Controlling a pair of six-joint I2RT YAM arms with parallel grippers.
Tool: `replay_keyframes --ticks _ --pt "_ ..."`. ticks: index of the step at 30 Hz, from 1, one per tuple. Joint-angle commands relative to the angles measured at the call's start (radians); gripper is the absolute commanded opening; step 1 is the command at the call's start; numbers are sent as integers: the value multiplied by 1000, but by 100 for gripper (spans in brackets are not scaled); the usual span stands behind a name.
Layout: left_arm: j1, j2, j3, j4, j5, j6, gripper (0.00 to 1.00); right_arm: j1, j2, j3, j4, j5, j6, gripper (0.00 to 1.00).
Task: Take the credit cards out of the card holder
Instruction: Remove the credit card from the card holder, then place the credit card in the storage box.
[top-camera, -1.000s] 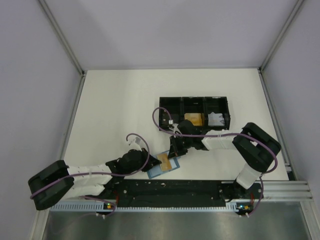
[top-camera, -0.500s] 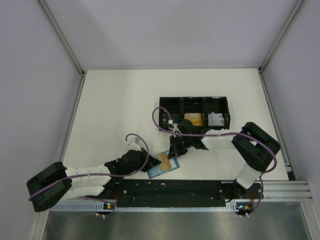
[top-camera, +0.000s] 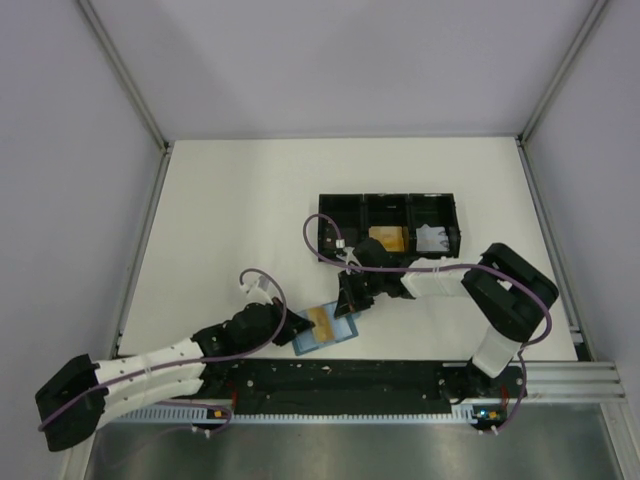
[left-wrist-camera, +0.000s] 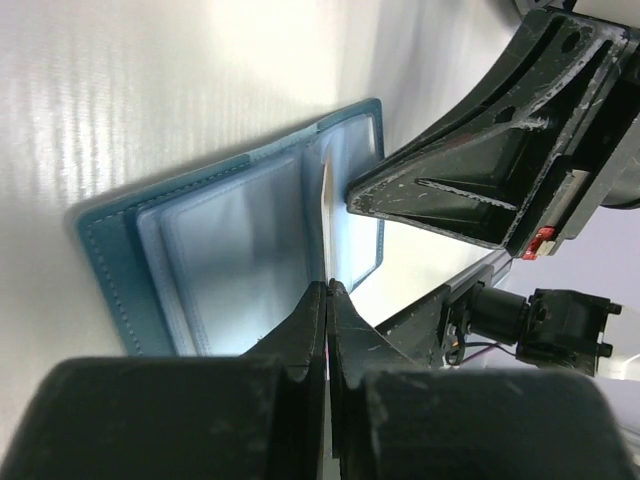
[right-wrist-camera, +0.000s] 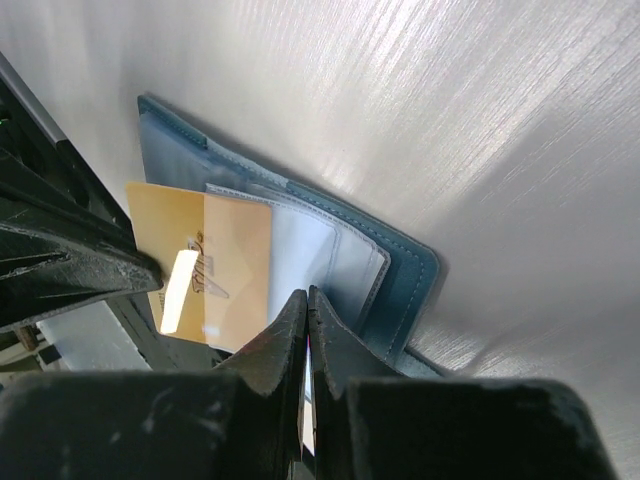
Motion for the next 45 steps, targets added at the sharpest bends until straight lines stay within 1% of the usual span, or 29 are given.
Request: replay_keyframes --ticks 1,5,8,11,17,21,24,29,30,33,36,38,42,45 --pt "1 -73 -48 -137 -52 1 0 -5 28 -11 -84 127 -53 0" --pt "1 -159 0 -289 -78 41 0 -8 18 -13 -88 142 -54 0" --pt "1 -215 55 -418 -124 101 0 -21 9 -13 -97 159 -57 0" --pt "1 -251 104 -499 -163 141 0 -33 -2 -17 -101 167 -65 0" --pt "1 -280 158 -573 -186 199 0 -56 -46 -19 -114 184 -88 0" --pt "1 -317 184 -567 -180 274 0 -56 -145 -23 -114 179 -126 0" --pt "3 -347 211 -542 -166 349 0 -58 -227 1 -159 171 -174 10" --pt "1 -346 280 -446 -86 544 0 -58 -392 35 -199 118 -284 33" --pt "3 -341 296 -427 -63 581 0 -58 -431 38 -203 93 -313 39" --pt "1 -328 340 -372 23 708 0 -56 -532 36 -217 -11 -399 52" --pt "3 -299 382 -319 159 827 0 -58 -610 33 -237 -106 -468 59" --pt "1 -271 409 -292 250 889 0 -58 -653 36 -251 -141 -505 62" --pt "1 -194 474 -277 368 981 0 -58 -670 58 -252 -272 -560 64" --pt "1 -145 517 -271 448 1036 0 -56 -649 84 -249 -361 -574 64"
